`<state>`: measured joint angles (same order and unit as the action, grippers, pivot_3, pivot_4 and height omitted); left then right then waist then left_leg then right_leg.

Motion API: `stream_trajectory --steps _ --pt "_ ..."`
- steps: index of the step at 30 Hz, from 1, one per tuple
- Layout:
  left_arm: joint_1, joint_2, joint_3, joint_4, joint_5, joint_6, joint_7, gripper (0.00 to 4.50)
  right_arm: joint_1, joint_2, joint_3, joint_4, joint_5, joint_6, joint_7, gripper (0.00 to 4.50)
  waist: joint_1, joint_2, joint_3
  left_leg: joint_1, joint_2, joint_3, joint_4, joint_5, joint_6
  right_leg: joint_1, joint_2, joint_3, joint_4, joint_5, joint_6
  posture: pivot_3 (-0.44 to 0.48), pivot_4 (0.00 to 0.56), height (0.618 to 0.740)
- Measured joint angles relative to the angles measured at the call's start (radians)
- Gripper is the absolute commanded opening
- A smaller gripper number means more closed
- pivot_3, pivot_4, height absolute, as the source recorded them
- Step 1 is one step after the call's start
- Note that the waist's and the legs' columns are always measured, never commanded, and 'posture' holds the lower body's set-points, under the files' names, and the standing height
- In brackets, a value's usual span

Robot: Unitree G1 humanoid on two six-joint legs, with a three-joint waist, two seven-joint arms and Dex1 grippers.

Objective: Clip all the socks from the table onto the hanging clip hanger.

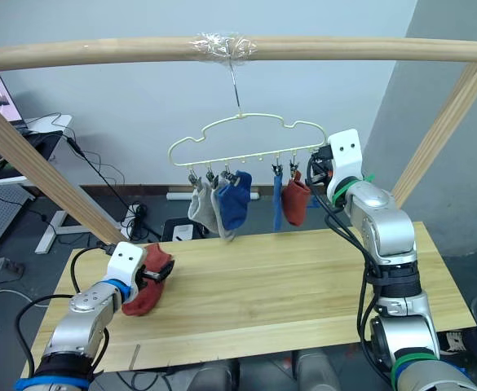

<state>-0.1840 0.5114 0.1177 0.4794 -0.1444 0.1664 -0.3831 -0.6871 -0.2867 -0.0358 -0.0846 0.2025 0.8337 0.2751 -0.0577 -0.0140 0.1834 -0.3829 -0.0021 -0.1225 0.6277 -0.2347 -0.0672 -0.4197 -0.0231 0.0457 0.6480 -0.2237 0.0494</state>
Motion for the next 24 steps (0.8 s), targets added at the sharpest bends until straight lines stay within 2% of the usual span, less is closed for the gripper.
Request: stream_trajectory --steps 8,11,15,20,24 --pt "-0.194 -0.008 0.007 0.376 0.006 -0.055 -0.075 4.50 0.006 0.013 -0.001 -0.058 0.015 0.076 -0.023 0.01 -0.003 0.000 0.000 0.000 0.000 0.000 0.000 0.000 0.000 0.000 0.000 0.000 0.000 0.000 0.001 -0.083 0.145 0.740" --pt "-0.241 0.001 0.007 0.464 0.012 -0.072 -0.106 3.93 0.006 0.014 -0.001 -0.068 0.016 0.089 -0.031 0.00 -0.008 0.000 0.000 0.000 0.000 0.000 0.000 0.000 0.000 0.000 0.000 0.000 0.001 0.000 0.001 -0.090 0.136 0.740" --pt "-0.250 0.020 0.006 0.504 0.019 -0.089 -0.139 2.82 0.006 0.016 -0.002 -0.069 0.018 0.093 -0.037 0.00 -0.018 0.001 -0.001 0.001 0.000 0.000 0.000 0.000 0.000 0.000 0.000 0.000 0.001 0.000 0.001 -0.087 0.133 0.740" --pt "-0.222 0.016 0.009 0.490 0.020 -0.114 -0.157 1.43 0.006 0.021 -0.002 -0.070 0.018 0.093 -0.039 0.00 -0.025 0.003 -0.003 0.001 0.000 0.000 0.000 0.000 0.000 0.001 -0.001 0.000 0.002 0.001 0.001 -0.086 0.130 0.740" --pt "-0.165 -0.011 0.009 0.415 0.010 -0.144 -0.193 0.38 0.006 0.021 -0.005 -0.070 0.019 0.091 -0.040 0.00 -0.026 0.004 -0.004 0.001 0.000 0.000 0.000 0.000 0.000 0.001 -0.001 0.000 0.002 0.001 0.001 -0.086 0.132 0.740"
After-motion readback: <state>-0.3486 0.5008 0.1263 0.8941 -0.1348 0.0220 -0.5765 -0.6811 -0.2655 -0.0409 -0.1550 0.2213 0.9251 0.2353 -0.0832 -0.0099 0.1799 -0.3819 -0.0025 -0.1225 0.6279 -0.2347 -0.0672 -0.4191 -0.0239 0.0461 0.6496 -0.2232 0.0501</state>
